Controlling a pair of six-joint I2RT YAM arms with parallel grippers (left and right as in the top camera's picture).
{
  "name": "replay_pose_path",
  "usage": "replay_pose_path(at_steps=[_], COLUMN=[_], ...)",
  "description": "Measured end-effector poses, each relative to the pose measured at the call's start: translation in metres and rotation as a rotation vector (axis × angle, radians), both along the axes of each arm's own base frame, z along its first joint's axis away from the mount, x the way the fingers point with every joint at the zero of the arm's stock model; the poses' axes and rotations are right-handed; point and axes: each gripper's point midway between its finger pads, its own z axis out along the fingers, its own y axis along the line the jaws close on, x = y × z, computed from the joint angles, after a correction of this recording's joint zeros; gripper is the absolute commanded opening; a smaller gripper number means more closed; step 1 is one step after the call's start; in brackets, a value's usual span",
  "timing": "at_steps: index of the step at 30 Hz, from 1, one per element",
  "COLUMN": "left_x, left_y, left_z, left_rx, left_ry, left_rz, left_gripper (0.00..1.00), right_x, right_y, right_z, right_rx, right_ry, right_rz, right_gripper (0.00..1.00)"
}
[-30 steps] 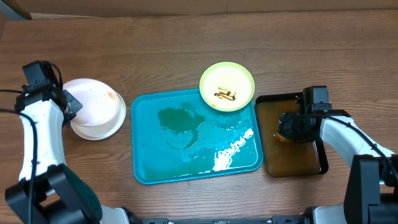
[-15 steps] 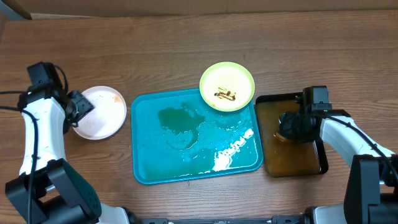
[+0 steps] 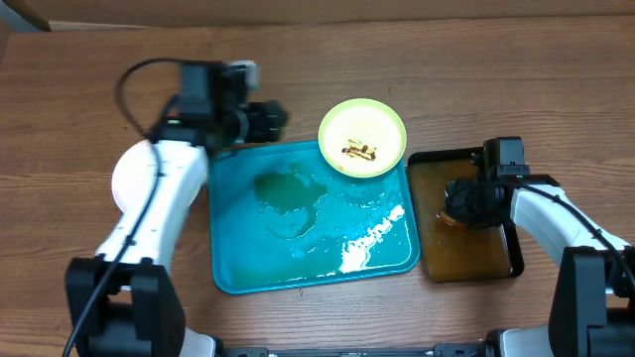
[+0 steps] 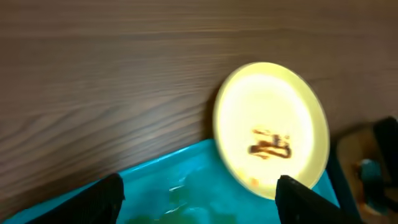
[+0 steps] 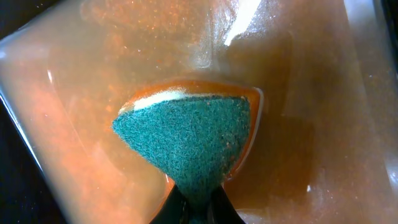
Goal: Clean dirty plates on tray and stack at the side
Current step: 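Release the plate and move left gripper to the yellow plate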
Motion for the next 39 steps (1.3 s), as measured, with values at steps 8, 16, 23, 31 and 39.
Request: replay_pose_path(at_steps=[8, 16, 23, 31, 39], left_x=[-0.002, -0.013, -0.035, -0.025, -0.021], left_y=[-0.067, -0.075, -0.047, -0.060, -0.065], left_z=[-0.042, -0.096, -0.113, -0.108, -0.105], left_rx=[0.077, 0.168, 0.288, 0.226, 0.191], left_ry=[0.016, 0.143, 0.252, 0.214, 0.206], left_rz=[-0.088, -0.005, 0.060, 0.041, 0.056], left_gripper=[0.77, 0.69, 0.69, 0.71, 0.72], right_x=[-0.001, -0.003, -0.003, -0.003, -0.003], right_y=[0.000, 0.000, 0.000, 0.000, 0.000], right_z=[0.000, 0.000, 0.000, 0.000, 0.000], right_rx=[0.000, 0.000, 0.000, 0.000, 0.000], right_ry=[0.005, 0.014, 0.016, 0.016, 0.016], right_rz=[0.000, 0.000, 0.000, 0.000, 0.000], right_gripper=[0.04, 0.04, 0.04, 0.04, 0.04])
